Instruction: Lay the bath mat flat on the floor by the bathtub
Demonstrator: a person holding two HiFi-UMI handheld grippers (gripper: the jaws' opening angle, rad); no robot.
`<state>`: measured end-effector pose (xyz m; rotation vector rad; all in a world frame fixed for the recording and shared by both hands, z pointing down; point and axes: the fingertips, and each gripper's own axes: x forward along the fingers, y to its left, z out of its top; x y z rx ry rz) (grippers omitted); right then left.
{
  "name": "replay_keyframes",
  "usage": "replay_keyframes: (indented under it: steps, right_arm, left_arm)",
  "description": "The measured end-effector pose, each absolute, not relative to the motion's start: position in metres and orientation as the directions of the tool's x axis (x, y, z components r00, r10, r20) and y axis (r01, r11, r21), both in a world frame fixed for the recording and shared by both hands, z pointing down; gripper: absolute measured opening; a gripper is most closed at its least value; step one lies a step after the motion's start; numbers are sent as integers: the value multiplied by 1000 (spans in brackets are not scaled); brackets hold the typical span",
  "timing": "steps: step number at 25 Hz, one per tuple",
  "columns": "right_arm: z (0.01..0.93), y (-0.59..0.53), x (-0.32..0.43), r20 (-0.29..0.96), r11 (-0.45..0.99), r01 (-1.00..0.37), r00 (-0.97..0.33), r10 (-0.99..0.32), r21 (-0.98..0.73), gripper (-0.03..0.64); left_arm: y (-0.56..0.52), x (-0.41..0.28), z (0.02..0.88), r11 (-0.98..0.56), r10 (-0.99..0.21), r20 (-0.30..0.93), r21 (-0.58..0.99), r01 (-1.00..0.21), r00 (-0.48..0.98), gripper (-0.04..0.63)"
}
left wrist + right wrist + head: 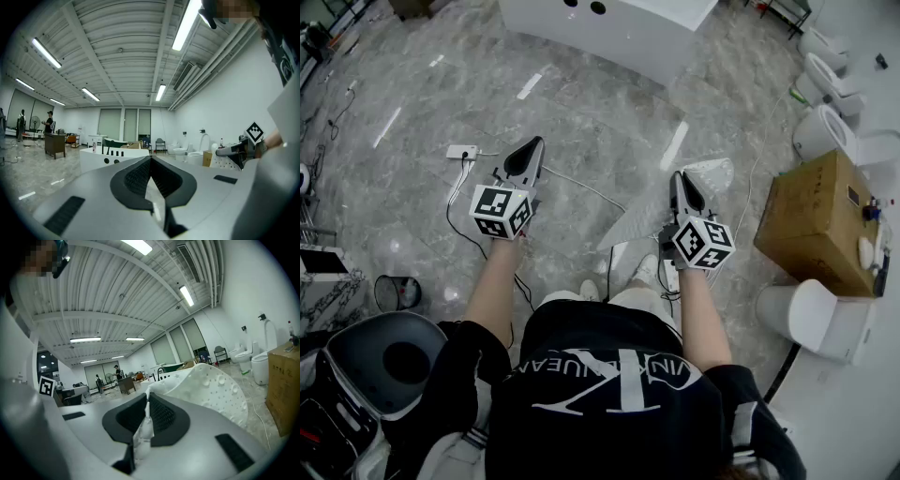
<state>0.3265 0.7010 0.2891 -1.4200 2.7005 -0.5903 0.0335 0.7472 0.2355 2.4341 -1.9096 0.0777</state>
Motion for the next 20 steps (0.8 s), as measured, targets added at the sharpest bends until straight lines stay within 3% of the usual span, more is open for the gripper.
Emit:
replay_keyframes:
  steps: [20]
  right_arm:
    - [305,615,256,145,499,-736,-616,-775,-458,35]
  left_arm:
    - [674,-28,262,-149,-983,90,114,-982,160,14]
